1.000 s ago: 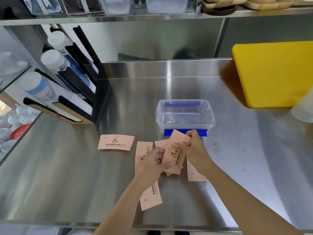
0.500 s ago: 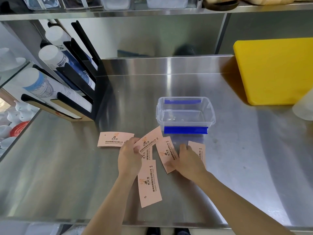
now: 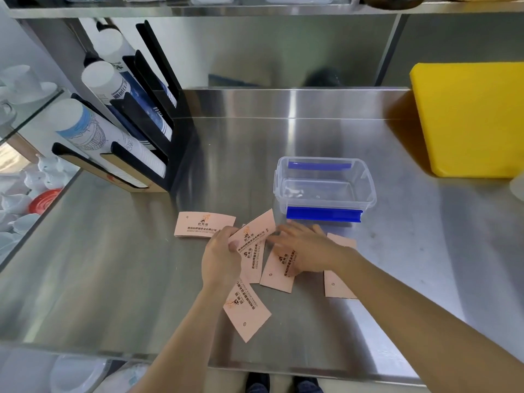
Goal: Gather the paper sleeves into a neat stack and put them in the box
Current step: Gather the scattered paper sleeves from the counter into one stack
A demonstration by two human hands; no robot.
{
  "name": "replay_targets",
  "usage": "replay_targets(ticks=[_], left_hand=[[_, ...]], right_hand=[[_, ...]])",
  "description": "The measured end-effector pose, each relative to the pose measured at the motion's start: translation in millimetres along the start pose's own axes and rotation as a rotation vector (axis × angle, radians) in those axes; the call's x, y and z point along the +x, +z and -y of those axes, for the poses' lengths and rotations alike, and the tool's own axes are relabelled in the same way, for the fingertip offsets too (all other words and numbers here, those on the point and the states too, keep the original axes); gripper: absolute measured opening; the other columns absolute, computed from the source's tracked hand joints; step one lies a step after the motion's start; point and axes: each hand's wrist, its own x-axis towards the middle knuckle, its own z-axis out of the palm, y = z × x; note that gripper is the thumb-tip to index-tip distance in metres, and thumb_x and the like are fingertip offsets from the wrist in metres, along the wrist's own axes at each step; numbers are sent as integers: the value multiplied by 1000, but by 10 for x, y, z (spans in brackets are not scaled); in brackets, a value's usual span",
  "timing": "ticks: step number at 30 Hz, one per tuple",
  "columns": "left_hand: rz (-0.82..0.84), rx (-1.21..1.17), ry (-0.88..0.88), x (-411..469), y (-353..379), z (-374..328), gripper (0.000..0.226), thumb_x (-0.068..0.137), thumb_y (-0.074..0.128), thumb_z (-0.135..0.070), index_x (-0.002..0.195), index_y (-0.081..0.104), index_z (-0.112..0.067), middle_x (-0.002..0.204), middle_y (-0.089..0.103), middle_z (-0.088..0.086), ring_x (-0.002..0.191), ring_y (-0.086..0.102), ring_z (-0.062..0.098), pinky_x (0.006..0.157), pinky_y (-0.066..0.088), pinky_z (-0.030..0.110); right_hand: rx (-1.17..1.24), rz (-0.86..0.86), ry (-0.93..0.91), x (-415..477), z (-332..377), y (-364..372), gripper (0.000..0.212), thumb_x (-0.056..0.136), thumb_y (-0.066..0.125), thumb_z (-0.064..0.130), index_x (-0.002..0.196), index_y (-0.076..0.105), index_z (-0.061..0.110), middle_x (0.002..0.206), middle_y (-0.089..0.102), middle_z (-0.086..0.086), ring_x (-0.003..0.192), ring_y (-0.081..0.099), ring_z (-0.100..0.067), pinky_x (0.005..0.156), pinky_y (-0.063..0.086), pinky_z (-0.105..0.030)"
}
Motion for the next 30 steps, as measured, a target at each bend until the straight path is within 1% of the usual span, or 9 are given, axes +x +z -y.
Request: replay_targets(ticks=[3, 7, 10, 14, 18, 20, 24, 27, 30], left_hand=[[-5, 5, -4, 4, -7, 39, 31, 85, 41, 2, 100, 60, -18, 103, 62, 2, 93, 54, 23, 71, 38, 29], [-1, -30, -33, 43, -35, 48, 23, 86, 50, -5, 98, 63, -20, 91, 63, -3, 75, 55, 11, 57, 37, 23], [35, -58, -34, 78, -48, 34, 22, 85, 52, -9, 95, 66, -23, 85, 63, -7, 76, 56, 14, 57, 37, 22], [165, -108, 36, 117, -14, 9, 28, 89, 46, -7, 98, 68, -22, 87, 66, -3, 82, 58, 17, 63, 40, 21], [325, -183, 92, 151, 56, -19, 32, 92, 40, -4, 101, 66, -19, 103, 67, -1, 96, 59, 17, 81, 44, 27], [371, -158, 127, 152, 99, -20, 33, 92, 38, -2, 106, 65, -14, 108, 64, -1, 101, 56, 15, 86, 41, 21], [434, -157, 194, 106, 144, -60, 39, 89, 41, 1, 101, 64, -29, 99, 60, -22, 98, 55, 1, 80, 34, -2], [394, -179, 118, 96, 181, -84, 33, 81, 60, -13, 87, 57, -45, 95, 62, -23, 92, 58, -4, 76, 41, 3], [300, -112, 99, 123, 219, -103, 24, 73, 70, -20, 70, 58, -40, 75, 63, -18, 73, 58, -1, 62, 39, 2]], right_hand=[[-15, 58, -10, 80, -74, -40, 82, 60, 78, 39, 129, 34, 35, 142, 32, 2, 133, 18, -24, 100, 19, -46], [127, 2, 86, 72, -96, -4, 51, 65, 77, 33, 104, 44, 27, 108, 47, 4, 100, 38, -16, 85, 31, -33], [430, -149, 160, -29, -144, 5, 20, 81, 61, 16, 85, 44, 27, 94, 54, 4, 85, 52, -15, 70, 47, -26], [594, -434, 193, -161, -119, -54, 20, 85, 56, 12, 77, 45, 26, 82, 53, 11, 76, 54, -11, 53, 46, -9], [565, -541, 236, -183, -62, -66, 27, 84, 61, 13, 106, 47, 21, 91, 43, 13, 76, 53, -5, 65, 45, -12], [510, -539, 230, -192, -86, -38, 35, 86, 59, 15, 119, 50, 13, 99, 39, 9, 79, 52, -7, 75, 47, -21], [400, -594, 246, -262, -145, 14, 18, 84, 61, 23, 95, 63, 8, 93, 42, 5, 79, 48, -13, 72, 40, -22], [313, -677, 238, -303, -178, 32, 20, 77, 69, 24, 83, 65, 6, 88, 53, -4, 80, 46, -18, 75, 30, -26], [350, -685, 254, -320, -201, 61, 24, 73, 73, 29, 81, 62, 9, 85, 54, -2, 81, 48, -19, 76, 36, -30]])
